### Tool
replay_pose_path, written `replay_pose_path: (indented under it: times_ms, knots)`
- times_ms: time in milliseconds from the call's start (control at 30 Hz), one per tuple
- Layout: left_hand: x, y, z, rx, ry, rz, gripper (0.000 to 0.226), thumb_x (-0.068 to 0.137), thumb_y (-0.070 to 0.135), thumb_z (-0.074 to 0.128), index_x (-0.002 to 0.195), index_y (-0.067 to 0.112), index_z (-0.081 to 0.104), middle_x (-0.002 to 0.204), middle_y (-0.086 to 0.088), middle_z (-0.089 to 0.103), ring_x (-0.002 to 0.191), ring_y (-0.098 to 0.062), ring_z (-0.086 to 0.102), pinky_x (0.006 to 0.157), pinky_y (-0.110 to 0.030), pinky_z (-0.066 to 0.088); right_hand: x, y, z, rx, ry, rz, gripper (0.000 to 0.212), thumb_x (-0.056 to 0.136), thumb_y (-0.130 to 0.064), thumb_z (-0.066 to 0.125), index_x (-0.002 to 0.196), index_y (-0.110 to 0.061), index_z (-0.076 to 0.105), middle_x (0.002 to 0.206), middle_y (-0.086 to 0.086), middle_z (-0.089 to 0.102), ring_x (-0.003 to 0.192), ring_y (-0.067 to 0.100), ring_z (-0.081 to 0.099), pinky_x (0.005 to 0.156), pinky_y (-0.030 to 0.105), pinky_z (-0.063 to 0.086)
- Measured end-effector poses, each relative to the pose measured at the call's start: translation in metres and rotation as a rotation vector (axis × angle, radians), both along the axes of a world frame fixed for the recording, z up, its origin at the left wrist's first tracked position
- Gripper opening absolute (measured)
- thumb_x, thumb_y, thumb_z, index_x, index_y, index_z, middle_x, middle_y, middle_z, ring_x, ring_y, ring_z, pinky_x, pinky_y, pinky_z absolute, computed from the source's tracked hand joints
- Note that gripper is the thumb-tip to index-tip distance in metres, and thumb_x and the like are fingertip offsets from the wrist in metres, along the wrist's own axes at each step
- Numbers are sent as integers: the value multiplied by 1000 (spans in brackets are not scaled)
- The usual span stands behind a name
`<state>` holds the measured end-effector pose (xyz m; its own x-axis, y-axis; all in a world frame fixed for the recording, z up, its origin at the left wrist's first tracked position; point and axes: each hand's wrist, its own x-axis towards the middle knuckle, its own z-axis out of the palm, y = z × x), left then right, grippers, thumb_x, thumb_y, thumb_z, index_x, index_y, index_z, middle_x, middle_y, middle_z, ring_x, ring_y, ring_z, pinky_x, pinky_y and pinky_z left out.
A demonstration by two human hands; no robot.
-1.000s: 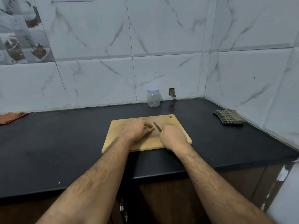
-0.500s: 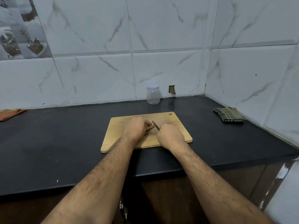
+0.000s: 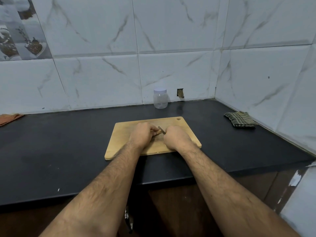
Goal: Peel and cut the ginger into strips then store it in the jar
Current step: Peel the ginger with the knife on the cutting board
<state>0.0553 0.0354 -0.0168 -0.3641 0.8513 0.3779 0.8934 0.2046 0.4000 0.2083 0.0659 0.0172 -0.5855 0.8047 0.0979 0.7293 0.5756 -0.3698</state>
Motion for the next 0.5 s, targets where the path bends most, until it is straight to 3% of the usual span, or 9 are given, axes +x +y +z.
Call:
replay_pose_path:
  times_ms: [200, 400, 500]
  knots:
    - [0, 0, -2, 1, -34, 21, 24, 93, 12, 65, 114, 18, 75, 119, 5, 71, 113, -13, 63, 93, -19, 42, 16, -11, 0, 27, -64, -16, 26, 93, -4, 45, 112, -9, 63, 113, 9, 64, 100, 26, 61, 70, 31, 43]
    - [4, -1, 1, -41, -49, 55, 24, 95, 16, 63, 116, 20, 74, 120, 5, 71, 113, -14, 62, 93, -22, 44, 25, -19, -5, 7, -50, -55, 27, 93, -4, 44, 110, -10, 64, 111, 8, 64, 88, 23, 57, 68, 32, 47]
    - [9, 0, 6, -73, -28, 69, 21, 97, 26, 62, 113, 23, 76, 116, 4, 73, 108, -16, 63, 82, -23, 44, 23, -14, -4, -28, -3, -75, 26, 92, -3, 46, 110, -8, 64, 108, 8, 63, 89, 25, 56, 68, 32, 44]
